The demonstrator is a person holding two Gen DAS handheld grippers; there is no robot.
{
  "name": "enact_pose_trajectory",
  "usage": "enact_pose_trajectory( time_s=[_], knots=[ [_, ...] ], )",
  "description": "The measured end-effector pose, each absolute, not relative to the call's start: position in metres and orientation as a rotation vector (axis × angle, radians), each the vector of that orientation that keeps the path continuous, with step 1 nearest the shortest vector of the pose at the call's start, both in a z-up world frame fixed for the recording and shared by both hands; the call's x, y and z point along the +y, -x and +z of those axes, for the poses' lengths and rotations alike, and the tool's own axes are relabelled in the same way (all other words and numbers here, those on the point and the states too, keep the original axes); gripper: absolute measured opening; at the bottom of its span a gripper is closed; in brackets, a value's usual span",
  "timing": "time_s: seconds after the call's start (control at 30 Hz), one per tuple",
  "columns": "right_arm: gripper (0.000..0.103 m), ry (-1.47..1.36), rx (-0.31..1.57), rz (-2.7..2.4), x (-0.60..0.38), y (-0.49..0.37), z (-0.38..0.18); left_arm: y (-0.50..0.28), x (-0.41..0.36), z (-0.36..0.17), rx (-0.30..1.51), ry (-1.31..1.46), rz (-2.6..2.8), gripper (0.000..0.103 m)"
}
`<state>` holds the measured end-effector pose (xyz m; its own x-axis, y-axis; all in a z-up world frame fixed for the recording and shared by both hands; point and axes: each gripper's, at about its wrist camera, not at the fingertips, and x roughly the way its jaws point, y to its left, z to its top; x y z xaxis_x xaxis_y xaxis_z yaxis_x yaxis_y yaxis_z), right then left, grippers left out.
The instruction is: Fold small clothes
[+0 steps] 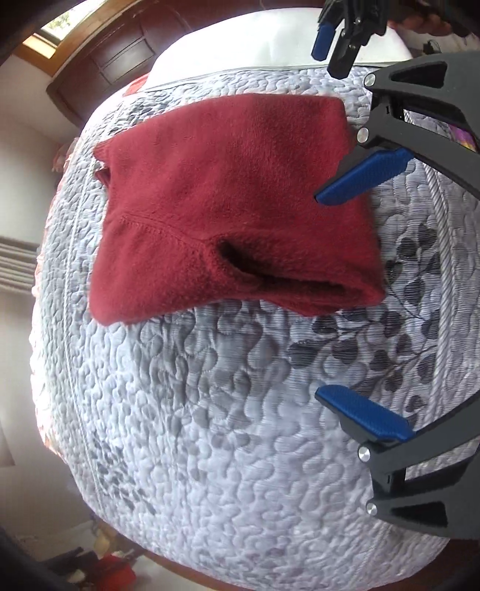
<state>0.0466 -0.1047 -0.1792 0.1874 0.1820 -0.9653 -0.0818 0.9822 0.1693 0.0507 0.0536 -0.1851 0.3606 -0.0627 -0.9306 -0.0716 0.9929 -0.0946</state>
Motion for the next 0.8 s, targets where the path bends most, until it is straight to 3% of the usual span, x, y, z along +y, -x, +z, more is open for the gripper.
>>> enact_pose_trajectory(
  time_s=[0.8],
  knots=[
    [0.1,-0.156,1.252,0.093,-0.084,-0.014,-0.103,0.004,0.042,-0.114,1.217,0.036,0.047,0.099]
  ],
)
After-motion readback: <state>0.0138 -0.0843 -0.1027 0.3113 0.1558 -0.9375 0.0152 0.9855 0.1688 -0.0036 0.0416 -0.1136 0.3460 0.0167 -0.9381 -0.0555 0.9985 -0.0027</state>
